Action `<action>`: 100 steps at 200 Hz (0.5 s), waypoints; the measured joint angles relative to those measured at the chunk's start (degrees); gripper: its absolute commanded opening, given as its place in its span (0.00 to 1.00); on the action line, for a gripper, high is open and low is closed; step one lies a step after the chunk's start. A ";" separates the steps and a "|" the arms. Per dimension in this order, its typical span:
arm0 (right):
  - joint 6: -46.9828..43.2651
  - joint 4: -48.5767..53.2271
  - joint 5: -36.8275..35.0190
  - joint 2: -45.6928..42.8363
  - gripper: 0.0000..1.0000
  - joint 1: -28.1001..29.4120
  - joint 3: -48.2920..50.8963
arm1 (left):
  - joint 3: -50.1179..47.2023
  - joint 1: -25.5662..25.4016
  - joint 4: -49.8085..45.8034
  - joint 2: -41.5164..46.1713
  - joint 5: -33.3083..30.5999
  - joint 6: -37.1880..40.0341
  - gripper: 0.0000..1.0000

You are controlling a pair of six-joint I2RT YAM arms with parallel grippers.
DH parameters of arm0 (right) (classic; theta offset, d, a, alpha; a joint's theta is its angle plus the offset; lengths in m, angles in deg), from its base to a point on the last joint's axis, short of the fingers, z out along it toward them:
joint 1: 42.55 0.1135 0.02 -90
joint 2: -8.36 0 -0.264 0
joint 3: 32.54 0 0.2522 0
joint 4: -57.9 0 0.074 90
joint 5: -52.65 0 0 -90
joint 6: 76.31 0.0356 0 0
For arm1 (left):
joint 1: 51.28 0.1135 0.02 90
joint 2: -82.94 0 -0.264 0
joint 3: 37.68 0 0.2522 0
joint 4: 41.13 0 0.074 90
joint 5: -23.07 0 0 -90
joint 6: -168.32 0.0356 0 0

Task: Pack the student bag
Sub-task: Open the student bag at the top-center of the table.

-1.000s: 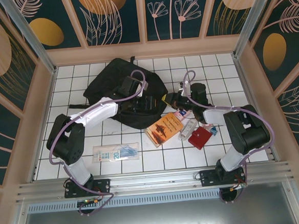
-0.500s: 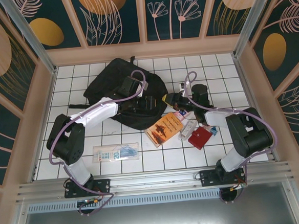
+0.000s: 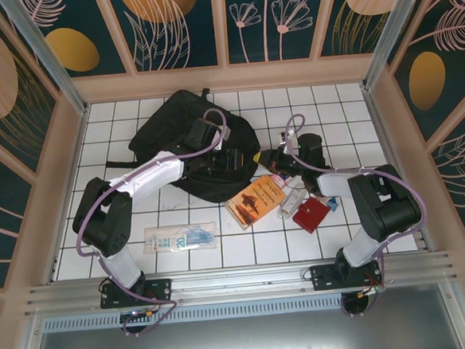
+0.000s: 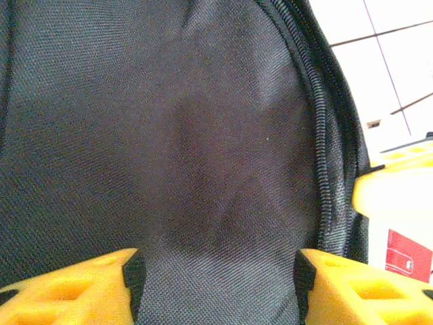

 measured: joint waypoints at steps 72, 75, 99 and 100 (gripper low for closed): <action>3.19 -6.97 1.49 3.21 0.00 -0.04 1.25 | 4.07 -0.02 0.07 -6.29 4.50 -0.35 0.66; 3.34 -7.32 1.55 3.37 0.00 -0.04 1.29 | 4.07 -0.02 0.04 -6.36 4.63 -0.35 0.66; 4.55 -8.44 1.92 3.74 0.00 -0.07 1.33 | 4.07 0.00 0.26 -6.40 5.60 -0.33 0.65; 4.57 -8.46 1.95 3.74 0.00 -0.09 1.33 | 4.07 0.00 0.26 -6.40 5.64 -0.33 0.66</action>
